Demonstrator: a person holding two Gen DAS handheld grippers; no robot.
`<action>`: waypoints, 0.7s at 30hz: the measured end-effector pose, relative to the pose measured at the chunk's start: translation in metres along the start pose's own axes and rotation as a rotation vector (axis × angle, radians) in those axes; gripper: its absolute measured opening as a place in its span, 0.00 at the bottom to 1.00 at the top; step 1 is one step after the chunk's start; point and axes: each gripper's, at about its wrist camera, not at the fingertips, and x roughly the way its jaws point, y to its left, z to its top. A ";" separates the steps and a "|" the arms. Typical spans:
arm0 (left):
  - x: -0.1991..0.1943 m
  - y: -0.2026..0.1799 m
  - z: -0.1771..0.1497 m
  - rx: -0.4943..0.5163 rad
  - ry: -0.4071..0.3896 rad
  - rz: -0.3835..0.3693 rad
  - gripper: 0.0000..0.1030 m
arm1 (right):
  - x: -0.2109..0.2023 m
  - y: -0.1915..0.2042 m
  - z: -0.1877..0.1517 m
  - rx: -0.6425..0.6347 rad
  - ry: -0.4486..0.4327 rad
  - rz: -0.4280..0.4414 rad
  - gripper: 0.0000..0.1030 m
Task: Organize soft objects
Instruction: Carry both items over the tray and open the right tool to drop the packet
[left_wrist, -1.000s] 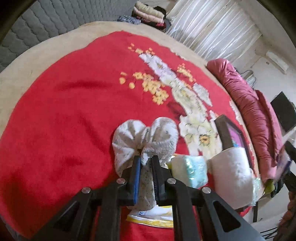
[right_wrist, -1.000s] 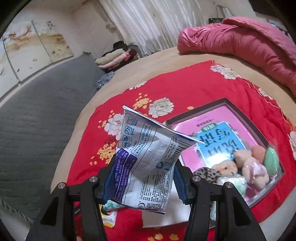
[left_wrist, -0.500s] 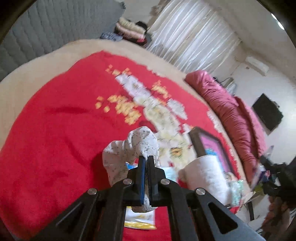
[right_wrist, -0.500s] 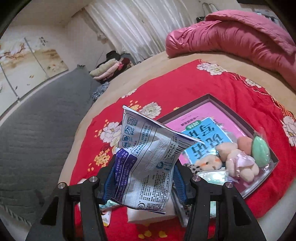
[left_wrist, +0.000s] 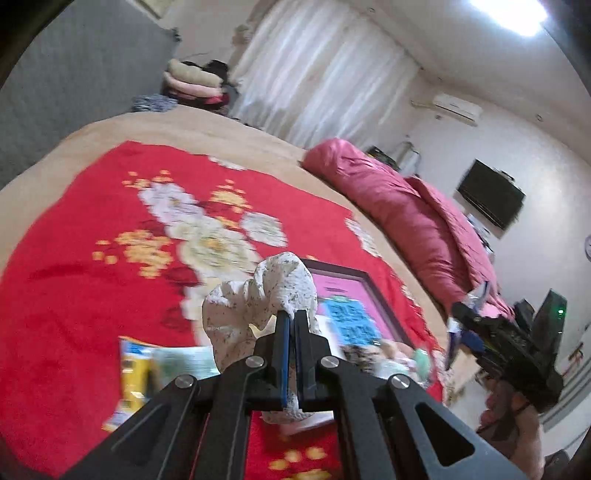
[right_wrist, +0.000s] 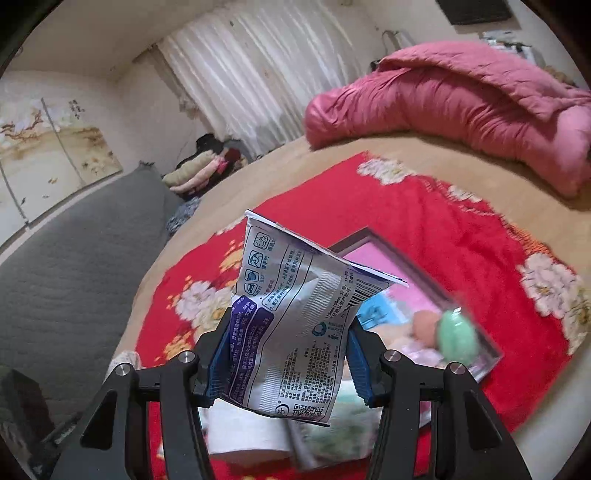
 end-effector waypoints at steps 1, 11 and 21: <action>0.004 -0.008 0.000 0.012 0.006 -0.007 0.02 | -0.002 -0.005 0.001 0.001 -0.008 -0.011 0.54; 0.067 -0.104 -0.013 0.174 0.113 -0.046 0.02 | -0.004 -0.052 0.006 0.041 -0.021 -0.065 0.54; 0.130 -0.126 -0.029 0.198 0.238 -0.007 0.02 | 0.014 -0.075 -0.006 0.069 0.042 -0.058 0.54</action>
